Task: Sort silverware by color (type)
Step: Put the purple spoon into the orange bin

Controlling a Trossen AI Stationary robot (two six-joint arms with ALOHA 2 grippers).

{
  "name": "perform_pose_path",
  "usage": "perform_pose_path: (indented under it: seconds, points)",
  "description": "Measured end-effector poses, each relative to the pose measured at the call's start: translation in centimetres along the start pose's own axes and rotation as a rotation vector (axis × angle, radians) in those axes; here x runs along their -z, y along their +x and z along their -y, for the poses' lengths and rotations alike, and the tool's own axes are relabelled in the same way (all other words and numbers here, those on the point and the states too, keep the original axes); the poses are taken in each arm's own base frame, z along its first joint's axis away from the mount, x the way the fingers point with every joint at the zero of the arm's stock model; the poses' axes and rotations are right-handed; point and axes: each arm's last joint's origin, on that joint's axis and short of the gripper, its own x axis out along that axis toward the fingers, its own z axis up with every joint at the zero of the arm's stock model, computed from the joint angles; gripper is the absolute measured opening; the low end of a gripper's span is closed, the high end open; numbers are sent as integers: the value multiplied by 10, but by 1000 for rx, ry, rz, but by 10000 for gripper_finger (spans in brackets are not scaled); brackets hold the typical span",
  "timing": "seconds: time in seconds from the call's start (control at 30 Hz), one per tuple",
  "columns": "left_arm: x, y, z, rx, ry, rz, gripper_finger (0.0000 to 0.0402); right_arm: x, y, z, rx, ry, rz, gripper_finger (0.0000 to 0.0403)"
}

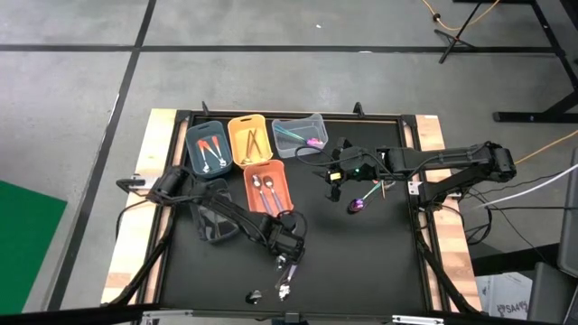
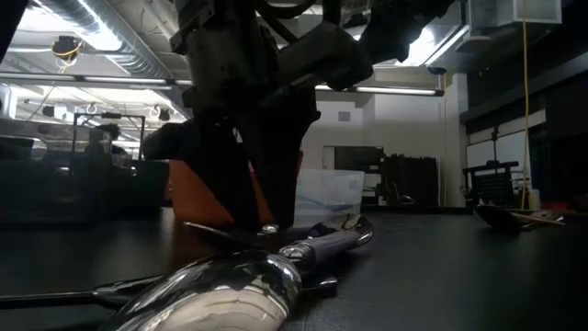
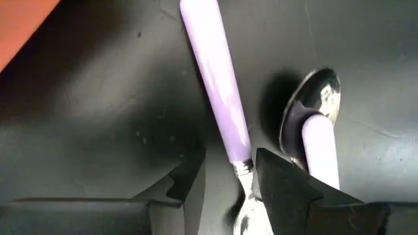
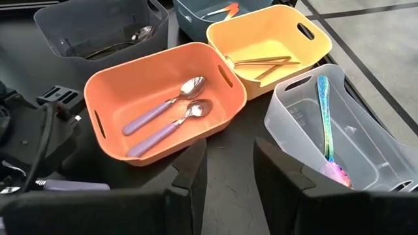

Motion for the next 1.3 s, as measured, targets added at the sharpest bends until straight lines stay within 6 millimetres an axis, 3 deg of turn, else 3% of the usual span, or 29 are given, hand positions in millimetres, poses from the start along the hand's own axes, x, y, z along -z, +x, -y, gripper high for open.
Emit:
perform_pose_path:
  seconds: [0.43,1.3]
  points:
    - [-11,1,-3,18,-59,-94,128,0,0,0,1,0,0,111]
    - [-2,-4,4,24,-125,-22,128,0,0,0,0,0,0,111]
